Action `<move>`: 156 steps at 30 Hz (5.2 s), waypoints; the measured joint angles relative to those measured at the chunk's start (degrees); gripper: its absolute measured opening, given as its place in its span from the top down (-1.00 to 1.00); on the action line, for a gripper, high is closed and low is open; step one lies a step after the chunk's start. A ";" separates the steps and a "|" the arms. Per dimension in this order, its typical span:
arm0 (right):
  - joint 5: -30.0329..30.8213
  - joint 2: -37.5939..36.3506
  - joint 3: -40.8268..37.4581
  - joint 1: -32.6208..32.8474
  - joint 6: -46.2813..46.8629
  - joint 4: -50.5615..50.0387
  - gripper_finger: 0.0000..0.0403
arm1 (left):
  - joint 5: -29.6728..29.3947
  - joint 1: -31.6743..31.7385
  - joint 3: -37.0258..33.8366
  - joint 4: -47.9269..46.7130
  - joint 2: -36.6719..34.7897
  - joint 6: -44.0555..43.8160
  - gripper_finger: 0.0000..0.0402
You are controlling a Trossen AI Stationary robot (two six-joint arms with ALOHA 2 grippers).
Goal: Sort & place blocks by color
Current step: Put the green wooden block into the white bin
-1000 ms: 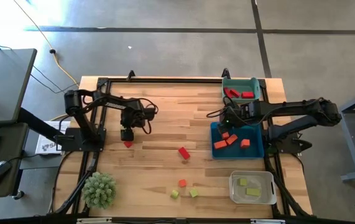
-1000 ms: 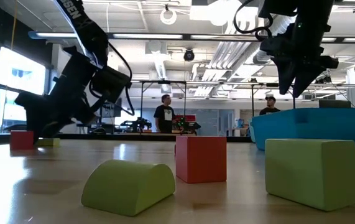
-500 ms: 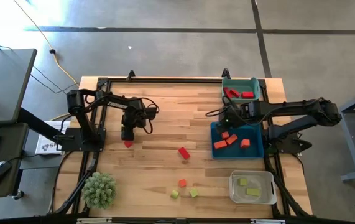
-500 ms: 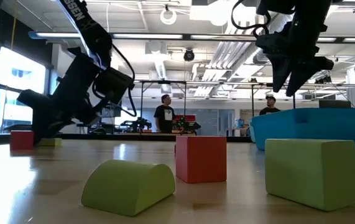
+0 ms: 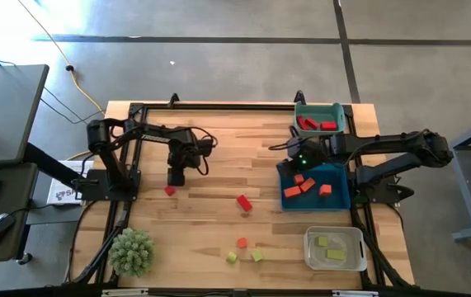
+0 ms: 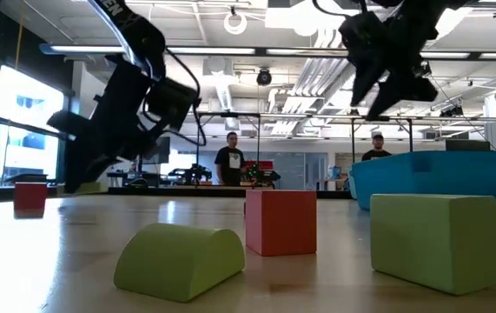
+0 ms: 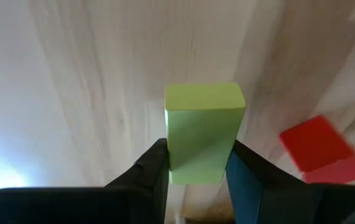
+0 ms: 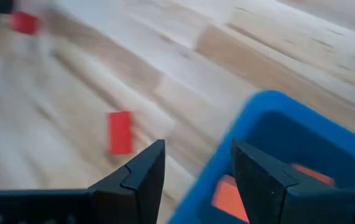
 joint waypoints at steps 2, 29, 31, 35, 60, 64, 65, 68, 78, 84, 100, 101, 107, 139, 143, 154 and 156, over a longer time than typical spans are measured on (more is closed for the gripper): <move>-1.56 0.00 0.00 0.00 -1.14 3.38 0.17 | 0.63 -0.53 1.47 -0.73 -1.11 -0.44 0.51; -4.89 0.00 0.00 1.39 -28.15 35.13 0.05 | 12.97 -12.80 28.45 13.39 -4.03 -7.34 0.48; -4.90 0.00 0.00 1.84 -31.60 37.00 0.01 | 13.03 -13.25 29.28 15.35 -4.04 -8.40 0.47; -4.87 0.00 0.00 3.02 -39.32 41.08 -0.03 | 13.12 -13.76 29.92 18.81 -4.06 -10.52 0.47; -4.74 0.00 0.03 3.67 -43.87 43.86 -0.05 | 12.97 -13.79 29.94 37.95 -4.06 -17.58 0.49; -4.74 0.00 0.04 3.67 -43.85 43.24 -0.05 | 12.90 -13.79 29.94 39.76 -4.06 -17.58 0.48; -4.74 0.00 0.04 3.67 -43.87 43.05 -0.05 | 12.86 -13.79 29.94 40.12 -4.06 -17.58 0.48; -4.72 0.00 0.03 3.67 -43.85 42.64 -0.05 | 12.75 -13.75 29.94 40.54 -4.06 -17.58 0.48; -4.70 -0.13 0.11 3.67 -43.41 42.18 0.34 | 12.45 -13.75 29.92 41.46 -4.06 -17.58 0.45; -4.05 -0.22 0.24 3.67 -42.02 40.26 0.46 | 12.56 -13.74 29.86 42.13 -4.01 -17.79 0.44; -1.69 -0.07 0.15 3.65 -39.66 39.67 0.46 | 12.30 -13.37 29.86 42.52 -3.97 -18.87 0.19; -1.50 -0.07 0.15 3.65 -39.44 39.53 0.46 | 12.32 -13.27 29.86 42.45 -3.97 -18.87 0.15; -1.46 0.07 0.02 3.65 -37.10 35.79 0.46 | 12.77 -12.65 29.87 39.36 -3.97 -18.89 -0.11; -10.29 0.04 -0.09 29.29 6.85 14.68 0.46 | 12.47 -11.87 29.96 25.92 -4.08 -15.37 -0.28; -10.54 0.02 -0.02 34.37 15.23 12.67 0.46 | 12.45 -11.87 29.96 25.66 -4.08 -15.37 -0.27; -6.16 0.04 0.00 45.18 37.86 -0.05 0.45 | 12.32 -11.87 29.94 25.63 -4.03 -15.35 -0.27; -6.17 0.04 0.00 46.44 40.89 -2.66 0.45 | 12.34 -11.87 29.92 25.63 -4.03 -15.35 -0.27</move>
